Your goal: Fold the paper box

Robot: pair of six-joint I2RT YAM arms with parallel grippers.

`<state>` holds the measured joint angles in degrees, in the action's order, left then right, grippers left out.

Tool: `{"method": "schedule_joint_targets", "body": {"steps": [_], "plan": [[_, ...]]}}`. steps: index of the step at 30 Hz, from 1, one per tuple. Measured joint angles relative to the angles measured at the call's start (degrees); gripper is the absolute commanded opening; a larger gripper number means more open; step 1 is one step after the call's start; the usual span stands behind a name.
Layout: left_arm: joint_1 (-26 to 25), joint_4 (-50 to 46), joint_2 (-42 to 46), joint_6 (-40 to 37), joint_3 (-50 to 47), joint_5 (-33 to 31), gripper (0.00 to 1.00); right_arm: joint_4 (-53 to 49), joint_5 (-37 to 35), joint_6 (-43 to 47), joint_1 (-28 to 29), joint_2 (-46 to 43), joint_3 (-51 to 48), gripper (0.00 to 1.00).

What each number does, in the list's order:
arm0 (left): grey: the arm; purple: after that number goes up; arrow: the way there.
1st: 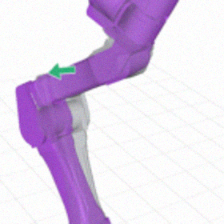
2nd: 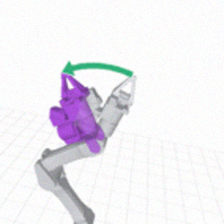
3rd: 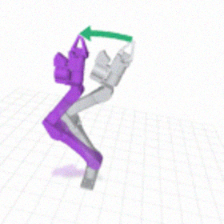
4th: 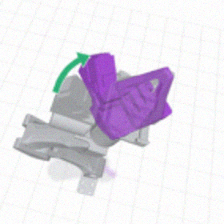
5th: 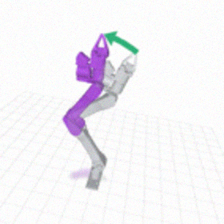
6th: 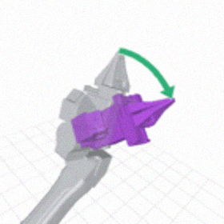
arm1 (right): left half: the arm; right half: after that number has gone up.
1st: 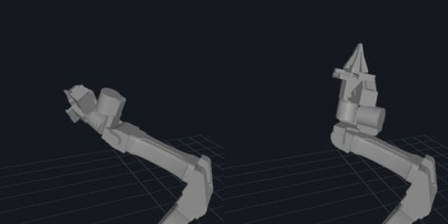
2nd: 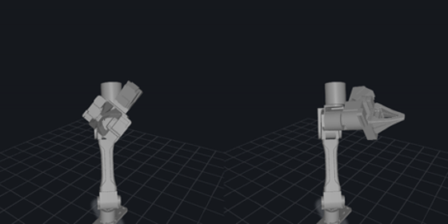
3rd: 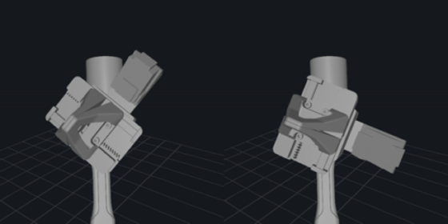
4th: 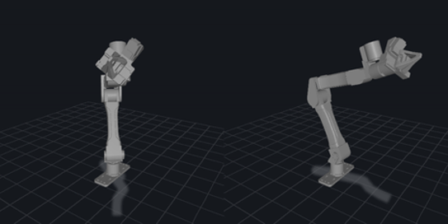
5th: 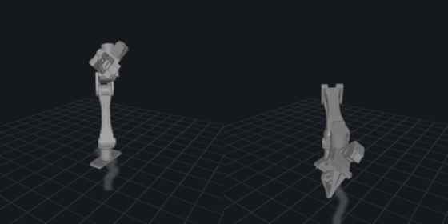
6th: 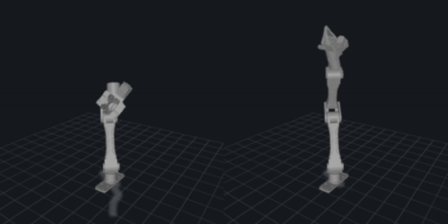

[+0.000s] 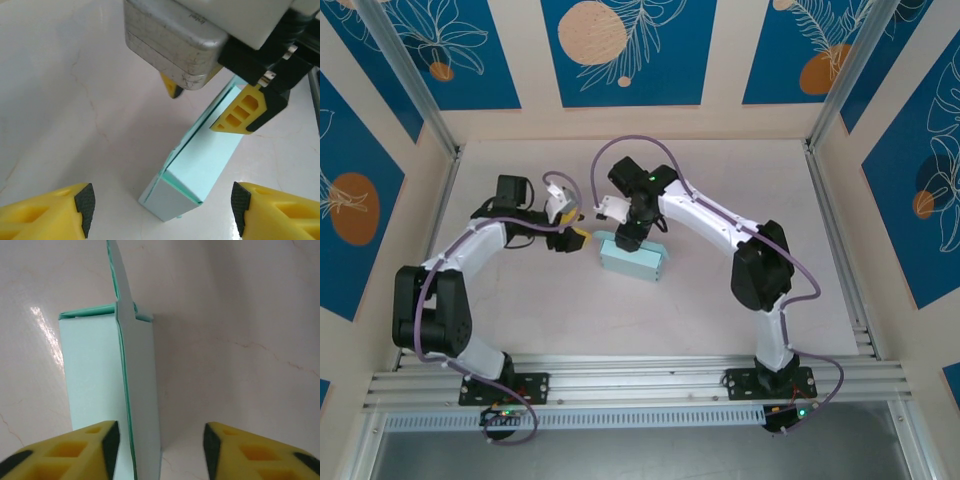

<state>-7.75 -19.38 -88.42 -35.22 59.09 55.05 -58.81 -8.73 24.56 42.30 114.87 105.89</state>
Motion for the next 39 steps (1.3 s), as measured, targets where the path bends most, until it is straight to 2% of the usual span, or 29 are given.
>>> {"method": "schedule_joint_targets", "body": {"steps": [5, 8, 13, 16, 21, 23, 29, 35, 39], "plan": [[-1.09, -2.62, -0.17, 0.22, 0.76, -1.42, 0.7, 2.73, 0.35, -4.15, 0.0, -8.48, -5.31, 0.67], [-1.64, -4.48, -0.17, 1.95, 2.91, -4.76, 0.7, 4.96, -0.85, -9.6, -0.02, -16.2, -8.13, 0.67], [-3.41, -9.09, -0.11, 5.38, 7.21, -12.5, 0.73, 6.34, -7.76, -24.94, -0.22, -29.09, -13.38, 0.65], [-4.37, -12.87, -0.09, 6.8, 9.09, -16.24, 0.78, 5.49, -11.37, -34.18, -0.37, -35.17, -18.27, 0.65], [-5.03, -18.67, -1.4, 9.22, 15.08, -17.94, 0.78, 3.91, -13.46, -46.69, -0.48, -42.36, -28.09, 0.63], [-5.03, -18.38, -1.64, 9.9, 16.02, -17.51, 0.78, 3.39, -13.55, -50.12, -0.83, -43.91, -30.77, 0.6], [-5.73, -18.95, -2.21, 10.21, 16.02, -14.69, 0.82, 2.21, -12.33, -56.15, -1.64, -43.85, -32.74, 0.43], [-7.21, -17.31, -2.32, 4.72, 14.82, -15.32, 0.82, 2.78, -10.14, -57.81, -1.68, -41.07, -33.35, 0.45], [-7.93, -17.25, -3.37, 0.2, 14.69, -16.33, 0.7, 3.93, -9.42, -57.77, -1.68, -39.19, -33.38, 0.48]]}}
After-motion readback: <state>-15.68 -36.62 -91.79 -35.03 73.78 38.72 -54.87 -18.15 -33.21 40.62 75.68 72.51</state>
